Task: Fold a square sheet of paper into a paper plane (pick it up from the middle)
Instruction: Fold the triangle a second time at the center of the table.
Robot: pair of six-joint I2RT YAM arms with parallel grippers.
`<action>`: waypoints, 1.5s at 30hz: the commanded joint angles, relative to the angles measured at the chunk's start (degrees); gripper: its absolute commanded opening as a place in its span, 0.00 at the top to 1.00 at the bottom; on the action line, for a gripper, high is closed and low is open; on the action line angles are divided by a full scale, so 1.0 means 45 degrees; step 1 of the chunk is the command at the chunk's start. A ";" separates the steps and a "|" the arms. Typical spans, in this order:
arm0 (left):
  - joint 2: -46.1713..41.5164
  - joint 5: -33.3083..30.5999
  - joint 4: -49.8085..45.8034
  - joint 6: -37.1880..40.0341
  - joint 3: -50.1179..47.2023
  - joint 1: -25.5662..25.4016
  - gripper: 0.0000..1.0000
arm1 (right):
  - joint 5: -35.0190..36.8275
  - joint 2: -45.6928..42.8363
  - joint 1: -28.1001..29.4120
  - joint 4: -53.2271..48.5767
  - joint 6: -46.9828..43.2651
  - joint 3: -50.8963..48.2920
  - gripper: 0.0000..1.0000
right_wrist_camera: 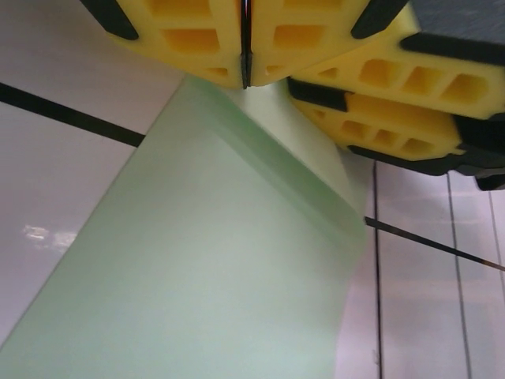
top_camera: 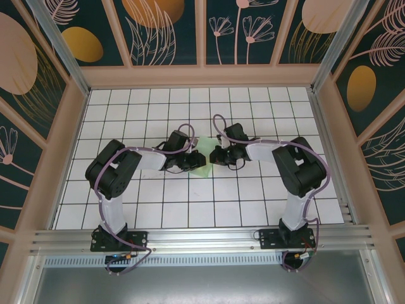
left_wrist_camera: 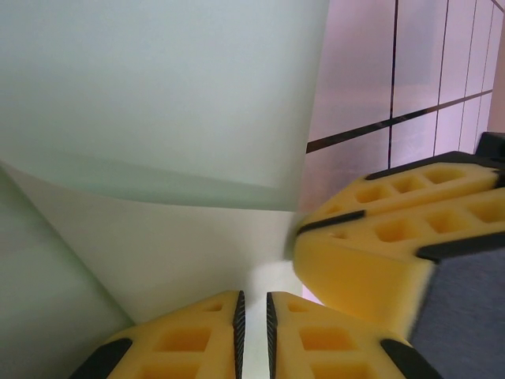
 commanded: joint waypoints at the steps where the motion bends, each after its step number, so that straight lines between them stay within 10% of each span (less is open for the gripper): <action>1: 0.0221 -0.0550 -0.0654 -0.0032 0.0039 -0.0032 0.81 | 0.0095 0.0418 0.0063 -0.0227 -0.0253 0.0339 0.90; 45: -0.0492 -0.3433 -0.1739 -0.0007 0.0123 0.0918 0.78 | 0.3932 0.2038 0.0361 -0.2936 -0.1434 0.0776 0.92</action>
